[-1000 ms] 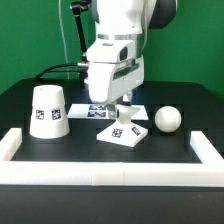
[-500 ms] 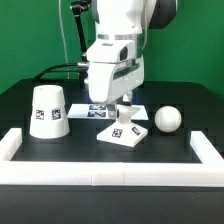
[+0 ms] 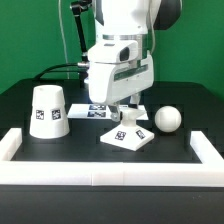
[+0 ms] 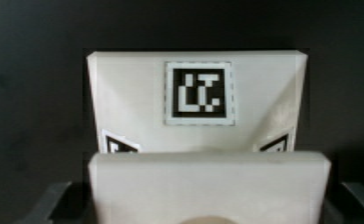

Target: Assemble lamp

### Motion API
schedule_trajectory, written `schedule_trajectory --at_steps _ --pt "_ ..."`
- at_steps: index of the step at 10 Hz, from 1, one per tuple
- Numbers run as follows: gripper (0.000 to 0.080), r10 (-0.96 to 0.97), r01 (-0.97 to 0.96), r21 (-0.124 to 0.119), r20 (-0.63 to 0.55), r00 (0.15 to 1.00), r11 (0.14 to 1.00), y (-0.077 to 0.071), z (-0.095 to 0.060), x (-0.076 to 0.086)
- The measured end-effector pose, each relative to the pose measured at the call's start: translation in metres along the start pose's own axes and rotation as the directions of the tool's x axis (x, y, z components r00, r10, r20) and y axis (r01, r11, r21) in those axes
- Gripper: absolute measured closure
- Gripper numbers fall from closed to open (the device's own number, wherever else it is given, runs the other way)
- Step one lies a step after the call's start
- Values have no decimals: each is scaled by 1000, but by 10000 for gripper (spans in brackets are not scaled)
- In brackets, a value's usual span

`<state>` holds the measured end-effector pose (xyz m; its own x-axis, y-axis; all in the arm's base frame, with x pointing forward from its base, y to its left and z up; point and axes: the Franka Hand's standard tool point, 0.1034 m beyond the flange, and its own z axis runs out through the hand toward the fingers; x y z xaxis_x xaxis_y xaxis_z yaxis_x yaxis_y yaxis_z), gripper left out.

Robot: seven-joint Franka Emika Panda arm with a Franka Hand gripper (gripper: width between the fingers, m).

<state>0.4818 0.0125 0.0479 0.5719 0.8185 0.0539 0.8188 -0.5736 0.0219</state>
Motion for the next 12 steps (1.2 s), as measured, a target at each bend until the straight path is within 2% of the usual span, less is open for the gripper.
schedule_trajectory --at_steps 1,2,3,7,8,10,11,12 --pt "264 34 -35 -21 -20 999 999 9 1 10" --pt "264 37 -37 -29 -28 999 999 16 1 16" --pt "264 60 -61 -28 -29 998 998 16 1 15" --pt "263 349 -350 -18 -47 936 937 16 0 18" --pt "263 497 -500 -17 -85 863 866 17 0 28" --pt "263 688 -691 13 -111 717 722 17 0 45" --pt "263 691 -693 19 -101 716 721 17 0 52" --pt "263 726 -727 29 -103 680 686 18 1 65"
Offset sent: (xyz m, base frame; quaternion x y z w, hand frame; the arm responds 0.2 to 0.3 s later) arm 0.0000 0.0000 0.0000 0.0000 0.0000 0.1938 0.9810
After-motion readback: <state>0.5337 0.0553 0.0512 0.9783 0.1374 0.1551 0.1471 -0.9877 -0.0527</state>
